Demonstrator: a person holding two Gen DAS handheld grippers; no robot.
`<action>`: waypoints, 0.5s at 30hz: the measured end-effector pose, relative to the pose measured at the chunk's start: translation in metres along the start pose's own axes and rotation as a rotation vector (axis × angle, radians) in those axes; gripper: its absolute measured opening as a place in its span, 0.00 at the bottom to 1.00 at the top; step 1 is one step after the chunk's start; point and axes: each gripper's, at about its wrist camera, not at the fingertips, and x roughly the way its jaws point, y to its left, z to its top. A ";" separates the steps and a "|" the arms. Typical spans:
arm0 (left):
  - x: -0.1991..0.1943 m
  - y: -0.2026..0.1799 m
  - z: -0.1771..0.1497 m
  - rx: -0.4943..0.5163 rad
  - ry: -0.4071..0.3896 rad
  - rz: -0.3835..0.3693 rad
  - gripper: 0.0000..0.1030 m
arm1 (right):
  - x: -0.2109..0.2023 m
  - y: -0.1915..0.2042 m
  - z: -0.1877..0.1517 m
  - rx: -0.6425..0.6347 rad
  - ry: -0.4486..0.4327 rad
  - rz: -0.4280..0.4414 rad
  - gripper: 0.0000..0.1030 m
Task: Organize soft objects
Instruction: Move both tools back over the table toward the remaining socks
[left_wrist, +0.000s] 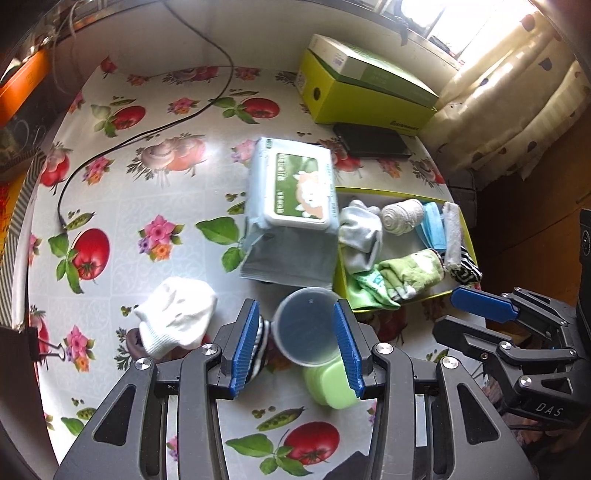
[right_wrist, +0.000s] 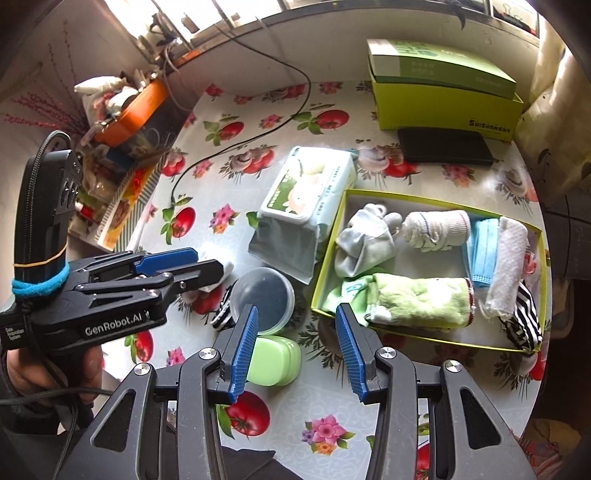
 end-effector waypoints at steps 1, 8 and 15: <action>-0.001 0.007 -0.001 -0.014 0.000 0.005 0.42 | 0.001 0.002 0.000 -0.003 0.002 0.003 0.42; -0.001 0.053 -0.012 -0.099 0.013 0.046 0.42 | 0.012 0.011 0.001 -0.018 0.023 0.023 0.42; 0.012 0.074 -0.025 -0.112 0.069 0.001 0.42 | 0.019 0.016 0.001 -0.016 0.040 0.024 0.42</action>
